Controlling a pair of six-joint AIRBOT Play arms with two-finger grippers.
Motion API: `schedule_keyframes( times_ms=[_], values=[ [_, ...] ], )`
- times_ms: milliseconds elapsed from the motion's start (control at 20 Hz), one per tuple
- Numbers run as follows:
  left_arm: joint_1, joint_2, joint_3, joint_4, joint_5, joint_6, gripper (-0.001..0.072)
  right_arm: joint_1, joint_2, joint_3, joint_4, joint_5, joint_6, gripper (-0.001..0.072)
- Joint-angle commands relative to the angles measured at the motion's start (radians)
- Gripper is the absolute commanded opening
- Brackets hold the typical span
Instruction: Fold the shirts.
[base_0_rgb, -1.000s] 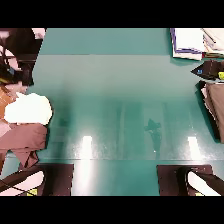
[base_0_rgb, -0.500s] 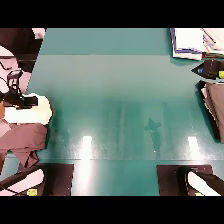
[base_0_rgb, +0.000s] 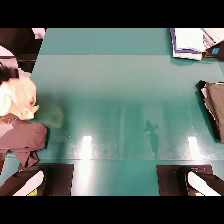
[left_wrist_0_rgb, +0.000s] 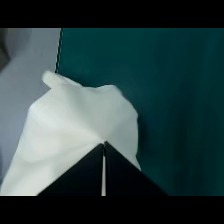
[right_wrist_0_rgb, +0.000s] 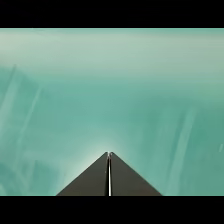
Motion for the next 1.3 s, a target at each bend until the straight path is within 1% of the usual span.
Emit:
schedule_keyframes(
  times_ms=[0,100,250,350,450,600,650,700,750,850,1000,1050,1150,1250],
  values=[
    [-0.226,0.058,0.295,-0.019,-0.108,0.024,0.0020,0.000,-0.001,0.137,-0.001,-0.008,0.000,0.0016],
    [-0.386,0.056,0.380,-0.018,-0.079,0.024,0.0019,0.000,-0.001,0.204,-0.002,-0.007,0.000,0.0016],
    [-0.591,-0.006,0.397,-0.016,-0.033,0.020,0.0019,0.000,0.000,0.264,-0.010,-0.005,0.000,0.0016],
    [-0.710,-0.113,0.397,-0.024,-0.034,0.020,0.0019,0.000,-0.001,0.287,-0.009,-0.001,0.000,0.0016],
    [-0.808,-0.258,0.397,-0.064,-0.021,0.026,0.0022,0.000,0.000,0.291,-0.009,-0.002,0.000,0.0016],
    [-0.888,-0.475,0.397,-0.171,0.055,0.056,0.0025,0.000,0.000,0.290,-0.009,0.025,0.000,0.0016],
    [-0.888,-0.526,0.397,-0.212,0.085,0.058,0.0153,0.000,0.000,0.290,-0.009,0.029,0.000,0.0016],
    [-0.875,-0.554,0.397,-0.232,0.098,0.050,0.0442,0.000,0.000,0.290,-0.010,0.031,0.000,0.0016],
    [-0.848,-0.562,0.397,-0.233,0.089,0.035,0.0488,0.000,0.000,0.290,-0.009,0.031,0.000,0.0016],
    [-0.752,-0.539,0.402,-0.234,0.017,0.016,0.0488,0.000,0.000,0.290,-0.010,0.031,0.000,0.0016],
    [-0.545,-0.483,0.373,-0.241,-0.102,-0.011,0.0488,0.000,-0.001,0.290,-0.009,0.031,0.000,0.0016],
    [-0.473,-0.461,0.332,-0.275,-0.126,-0.010,0.0488,0.000,-0.001,0.290,-0.009,0.031,0.000,0.0016],
    [-0.362,-0.425,0.193,-0.372,-0.123,-0.005,0.0488,0.000,-0.001,0.290,-0.009,0.031,0.000,0.0016],
    [-0.298,-0.414,0.020,-0.465,-0.098,0.000,0.0489,0.000,-0.001,0.290,-0.009,0.031,0.000,0.0016]
  ],
)
